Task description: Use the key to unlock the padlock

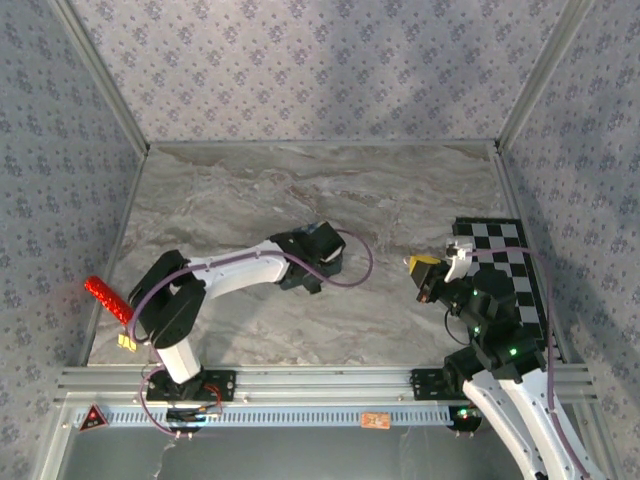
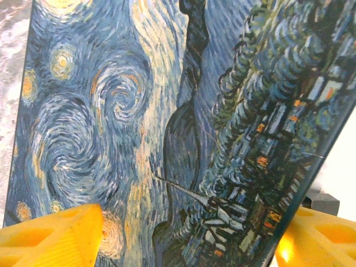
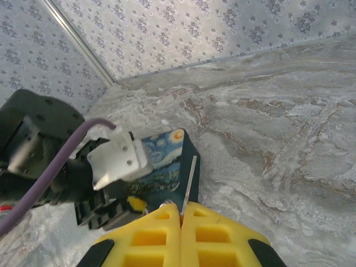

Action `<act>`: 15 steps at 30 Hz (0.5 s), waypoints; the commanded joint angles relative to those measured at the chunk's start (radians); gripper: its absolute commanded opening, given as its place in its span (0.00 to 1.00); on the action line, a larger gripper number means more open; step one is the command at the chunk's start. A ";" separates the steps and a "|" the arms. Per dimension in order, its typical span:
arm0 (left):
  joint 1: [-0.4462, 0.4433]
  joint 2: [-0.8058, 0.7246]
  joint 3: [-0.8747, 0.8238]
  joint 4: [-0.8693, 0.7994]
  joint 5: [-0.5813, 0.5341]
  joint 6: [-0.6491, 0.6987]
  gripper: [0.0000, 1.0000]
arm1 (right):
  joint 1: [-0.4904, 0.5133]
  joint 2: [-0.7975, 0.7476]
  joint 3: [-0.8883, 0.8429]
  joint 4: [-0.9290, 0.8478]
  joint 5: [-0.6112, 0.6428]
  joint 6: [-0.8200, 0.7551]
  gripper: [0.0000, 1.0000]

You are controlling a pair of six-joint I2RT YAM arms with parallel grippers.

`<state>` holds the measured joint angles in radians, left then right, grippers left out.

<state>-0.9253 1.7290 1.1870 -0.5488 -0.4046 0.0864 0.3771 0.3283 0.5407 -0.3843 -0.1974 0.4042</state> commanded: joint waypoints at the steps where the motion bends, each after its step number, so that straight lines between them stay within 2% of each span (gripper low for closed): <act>1: 0.039 0.009 0.042 0.036 -0.004 0.032 0.77 | -0.006 0.003 -0.004 0.030 0.006 0.018 0.00; 4: 0.042 -0.007 0.086 0.000 -0.012 -0.026 0.77 | -0.006 0.011 -0.004 0.032 0.004 0.020 0.00; 9: 0.019 -0.128 0.105 -0.076 0.069 -0.294 0.78 | -0.006 0.026 -0.007 0.041 -0.002 0.022 0.00; 11: 0.005 -0.208 0.041 -0.058 0.094 -0.417 0.78 | -0.006 0.026 -0.010 0.042 -0.001 0.024 0.00; 12: 0.003 -0.255 -0.018 -0.018 0.144 -0.486 0.77 | -0.006 0.028 -0.011 0.044 0.000 0.025 0.00; 15: -0.011 -0.389 -0.234 0.163 0.239 -0.676 0.76 | -0.005 0.034 -0.010 0.050 -0.006 0.028 0.00</act>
<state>-0.9241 1.4254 1.0893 -0.4877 -0.2806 -0.3359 0.3771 0.3580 0.5350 -0.3614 -0.1978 0.4141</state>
